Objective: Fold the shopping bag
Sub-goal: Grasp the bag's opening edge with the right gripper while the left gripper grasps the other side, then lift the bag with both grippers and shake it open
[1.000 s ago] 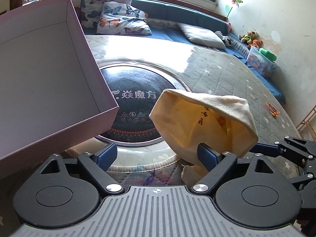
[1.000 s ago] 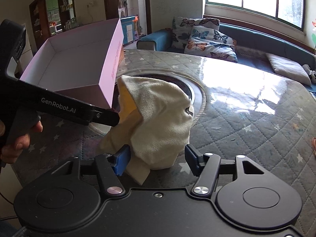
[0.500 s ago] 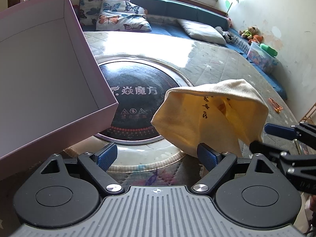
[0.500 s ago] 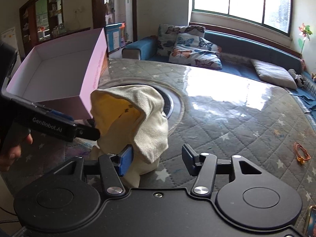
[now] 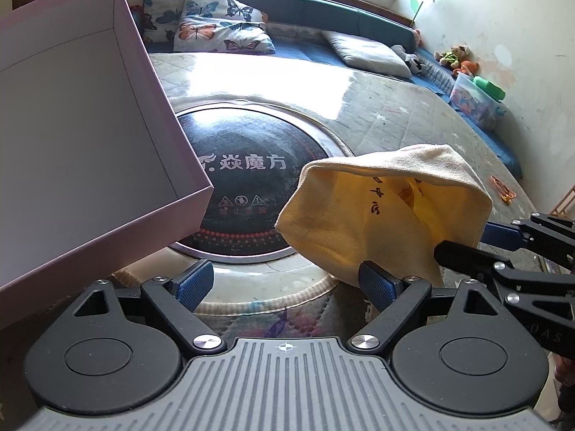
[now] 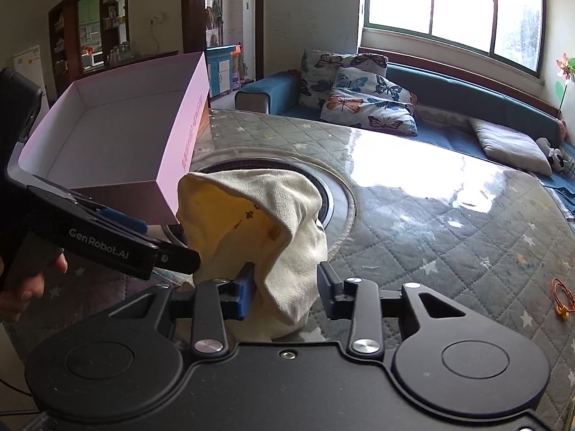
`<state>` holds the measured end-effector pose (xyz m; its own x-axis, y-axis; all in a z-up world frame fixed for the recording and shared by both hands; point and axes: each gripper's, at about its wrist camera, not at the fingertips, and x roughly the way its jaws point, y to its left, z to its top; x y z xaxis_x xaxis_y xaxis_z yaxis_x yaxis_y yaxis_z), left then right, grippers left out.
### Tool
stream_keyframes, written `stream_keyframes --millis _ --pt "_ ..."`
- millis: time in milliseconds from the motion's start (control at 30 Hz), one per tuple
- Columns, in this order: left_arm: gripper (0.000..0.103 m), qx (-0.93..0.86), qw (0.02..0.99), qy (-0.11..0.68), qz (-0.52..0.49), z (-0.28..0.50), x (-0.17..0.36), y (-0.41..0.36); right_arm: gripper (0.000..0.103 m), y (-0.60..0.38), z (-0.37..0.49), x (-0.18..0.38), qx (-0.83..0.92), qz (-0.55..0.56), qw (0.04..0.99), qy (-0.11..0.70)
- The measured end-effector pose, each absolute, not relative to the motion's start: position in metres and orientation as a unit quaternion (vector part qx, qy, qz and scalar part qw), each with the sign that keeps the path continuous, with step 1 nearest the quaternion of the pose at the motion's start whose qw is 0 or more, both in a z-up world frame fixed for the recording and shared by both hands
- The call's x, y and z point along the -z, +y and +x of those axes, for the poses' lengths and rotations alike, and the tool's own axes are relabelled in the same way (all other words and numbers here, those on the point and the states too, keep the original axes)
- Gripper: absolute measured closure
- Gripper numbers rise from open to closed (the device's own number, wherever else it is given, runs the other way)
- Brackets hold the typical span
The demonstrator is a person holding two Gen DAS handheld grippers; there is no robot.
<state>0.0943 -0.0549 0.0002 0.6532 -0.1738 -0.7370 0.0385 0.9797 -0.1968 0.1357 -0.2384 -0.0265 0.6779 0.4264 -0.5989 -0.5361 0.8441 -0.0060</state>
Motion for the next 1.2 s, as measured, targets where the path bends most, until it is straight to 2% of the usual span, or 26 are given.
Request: stream_keyframes --millis 133,667,700,800,867,933,1200 --pt "0.014 0.068 0.908 0.402 -0.1 0.097 -0.003 -0.048 0.081 -0.241 0.138 0.025 -0.263 -0.091 0.912 0.3" --pt "0.015 0.1 0.896 0.391 -0.185 0.12 0.005 -0.038 0.082 -0.255 0.147 0.029 -0.246 -0.089 0.916 0.303" --pt "0.016 0.102 0.897 0.388 -0.186 0.122 0.006 -0.038 0.082 -0.255 0.147 0.029 -0.246 -0.088 0.917 0.303" --pt "0.03 0.108 0.901 0.378 -0.183 0.126 0.005 -0.039 0.083 -0.255 0.148 0.029 -0.244 -0.093 0.918 0.299" --pt "0.049 0.115 0.905 0.371 -0.175 0.128 0.002 -0.041 0.083 -0.256 0.149 0.028 -0.241 -0.098 0.919 0.297" --pt "0.06 0.127 0.907 0.366 -0.163 0.129 -0.002 -0.045 0.085 -0.257 0.15 0.027 -0.241 -0.1 0.919 0.296" --pt "0.065 0.137 0.93 0.335 -0.064 0.128 -0.024 -0.062 0.09 -0.258 0.154 0.012 -0.234 -0.123 0.925 0.272"
